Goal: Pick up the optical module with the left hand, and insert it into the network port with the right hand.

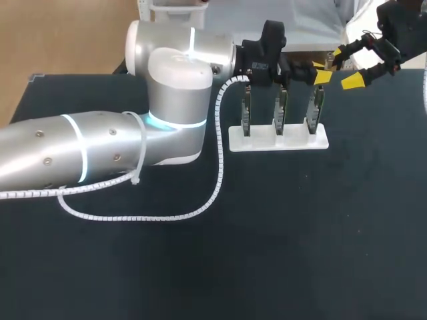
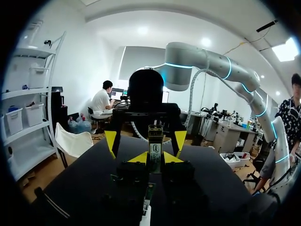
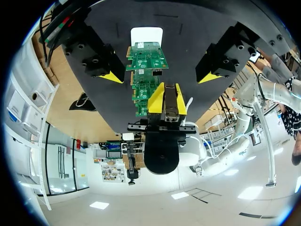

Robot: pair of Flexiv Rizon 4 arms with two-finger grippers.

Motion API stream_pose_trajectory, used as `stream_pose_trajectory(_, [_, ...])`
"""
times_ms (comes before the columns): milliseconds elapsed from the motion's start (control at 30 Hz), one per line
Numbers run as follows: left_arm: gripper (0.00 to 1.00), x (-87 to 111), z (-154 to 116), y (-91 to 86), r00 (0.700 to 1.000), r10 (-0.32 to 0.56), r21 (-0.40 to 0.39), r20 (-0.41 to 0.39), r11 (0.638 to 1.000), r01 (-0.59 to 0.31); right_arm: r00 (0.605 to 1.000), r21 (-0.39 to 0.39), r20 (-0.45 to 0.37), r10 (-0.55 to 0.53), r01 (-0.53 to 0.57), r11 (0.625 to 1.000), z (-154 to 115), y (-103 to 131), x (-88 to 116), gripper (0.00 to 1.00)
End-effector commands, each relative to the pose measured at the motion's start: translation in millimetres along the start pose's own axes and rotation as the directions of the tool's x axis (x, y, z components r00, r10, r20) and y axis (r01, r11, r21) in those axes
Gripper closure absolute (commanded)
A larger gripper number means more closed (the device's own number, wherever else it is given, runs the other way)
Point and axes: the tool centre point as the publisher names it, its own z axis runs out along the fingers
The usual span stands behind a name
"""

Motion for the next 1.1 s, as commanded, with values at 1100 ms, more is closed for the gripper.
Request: stream_pose_trajectory(1100, [1.00, 4.1, -0.2, 6.1, 1.000, -0.003, -0.007, -0.020, 1.000, 0.003, 1.000, -0.002, 0.000, 0.000, 0.000, 1.000, 0.0, -1.0, -0.3, 0.00])
